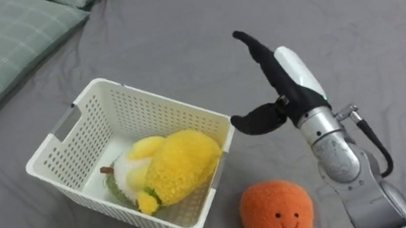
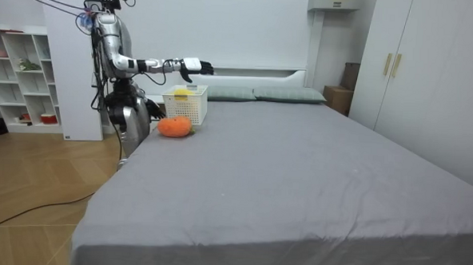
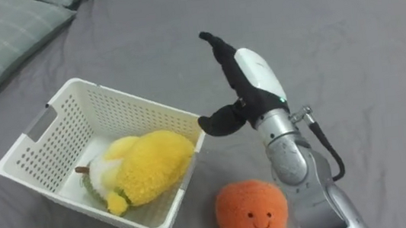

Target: Collect toys from the bed

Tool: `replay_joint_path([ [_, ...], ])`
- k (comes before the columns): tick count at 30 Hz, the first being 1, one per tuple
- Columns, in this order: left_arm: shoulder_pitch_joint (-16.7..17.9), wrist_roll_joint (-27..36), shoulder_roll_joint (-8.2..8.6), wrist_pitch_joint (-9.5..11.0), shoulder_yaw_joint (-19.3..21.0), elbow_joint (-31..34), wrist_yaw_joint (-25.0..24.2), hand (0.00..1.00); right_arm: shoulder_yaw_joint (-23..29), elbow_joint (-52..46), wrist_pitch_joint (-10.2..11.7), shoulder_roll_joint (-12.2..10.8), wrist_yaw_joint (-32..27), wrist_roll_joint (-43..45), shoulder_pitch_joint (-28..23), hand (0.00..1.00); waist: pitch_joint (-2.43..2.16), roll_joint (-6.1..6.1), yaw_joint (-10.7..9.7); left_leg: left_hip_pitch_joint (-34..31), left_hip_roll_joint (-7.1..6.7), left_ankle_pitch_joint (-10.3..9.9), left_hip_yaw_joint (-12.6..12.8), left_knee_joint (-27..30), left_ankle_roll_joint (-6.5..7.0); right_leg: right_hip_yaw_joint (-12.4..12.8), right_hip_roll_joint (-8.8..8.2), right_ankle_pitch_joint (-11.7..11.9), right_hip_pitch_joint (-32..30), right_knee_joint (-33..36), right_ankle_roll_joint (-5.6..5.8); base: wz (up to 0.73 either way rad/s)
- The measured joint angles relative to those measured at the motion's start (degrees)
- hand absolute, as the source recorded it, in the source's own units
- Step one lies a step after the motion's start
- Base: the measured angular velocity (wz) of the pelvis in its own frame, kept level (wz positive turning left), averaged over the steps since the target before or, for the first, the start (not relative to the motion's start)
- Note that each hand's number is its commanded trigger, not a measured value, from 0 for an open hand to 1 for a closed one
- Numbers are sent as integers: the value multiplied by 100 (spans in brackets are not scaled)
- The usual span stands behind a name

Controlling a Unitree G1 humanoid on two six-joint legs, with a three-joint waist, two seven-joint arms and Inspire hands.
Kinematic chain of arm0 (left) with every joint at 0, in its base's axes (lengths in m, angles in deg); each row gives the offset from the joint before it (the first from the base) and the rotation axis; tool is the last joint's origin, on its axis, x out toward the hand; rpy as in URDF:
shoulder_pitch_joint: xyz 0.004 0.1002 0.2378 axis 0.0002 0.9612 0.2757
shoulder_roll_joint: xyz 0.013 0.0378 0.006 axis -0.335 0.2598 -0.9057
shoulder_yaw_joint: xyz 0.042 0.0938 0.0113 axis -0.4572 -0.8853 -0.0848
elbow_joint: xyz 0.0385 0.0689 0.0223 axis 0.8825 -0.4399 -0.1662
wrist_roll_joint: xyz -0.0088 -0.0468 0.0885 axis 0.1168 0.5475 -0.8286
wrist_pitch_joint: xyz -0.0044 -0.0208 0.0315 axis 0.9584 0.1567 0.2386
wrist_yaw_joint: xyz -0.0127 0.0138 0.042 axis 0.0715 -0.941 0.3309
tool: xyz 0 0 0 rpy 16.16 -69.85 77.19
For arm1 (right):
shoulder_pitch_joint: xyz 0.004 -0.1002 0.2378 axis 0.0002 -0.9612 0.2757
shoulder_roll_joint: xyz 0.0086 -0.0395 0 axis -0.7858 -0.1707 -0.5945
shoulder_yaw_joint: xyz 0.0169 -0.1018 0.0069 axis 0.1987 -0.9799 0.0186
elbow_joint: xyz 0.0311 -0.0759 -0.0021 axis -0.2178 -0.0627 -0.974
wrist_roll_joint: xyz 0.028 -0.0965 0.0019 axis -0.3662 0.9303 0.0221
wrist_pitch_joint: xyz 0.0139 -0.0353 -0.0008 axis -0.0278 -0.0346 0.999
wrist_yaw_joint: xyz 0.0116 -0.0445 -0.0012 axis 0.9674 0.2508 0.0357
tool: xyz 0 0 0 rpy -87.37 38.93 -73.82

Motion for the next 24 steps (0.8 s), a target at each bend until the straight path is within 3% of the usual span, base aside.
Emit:
replay_joint_path([
  [2, 37, -4, -1, 0, 31, 18, 33, 0, 2, 0, 0, 29, -15, -36, -160, 0, -42, 0, -25, 50, 4, 0, 13, -1, 0, 23, 0, 0, 16, 2, 0, 0],
  [4, 57, 1, -12, 0, 47, 19, 35, 0, 2, -1, 0, 30, -15, -41, -289, 0, -55, 4, -42, 77, 7, 1, 19, -2, 1, 38, -2, 0, 37, 9, 0, -2],
  [21, 246, 10, -21, 2, 139, -30, -3, 0, 423, 121, 5, -2, -14, -262, -1102, 0, -42, 22, -338, 175, 17, -38, 163, 10, 18, 218, 0, -3, 91, 8, 9, -4],
  [24, 272, -6, -17, 1, 139, -26, -3, 0, 430, 122, 5, -60, -12, -260, -1126, 0, -22, 53, -354, 182, 21, -41, 217, 8, 18, 276, 9, -4, 82, 6, 11, -9],
])
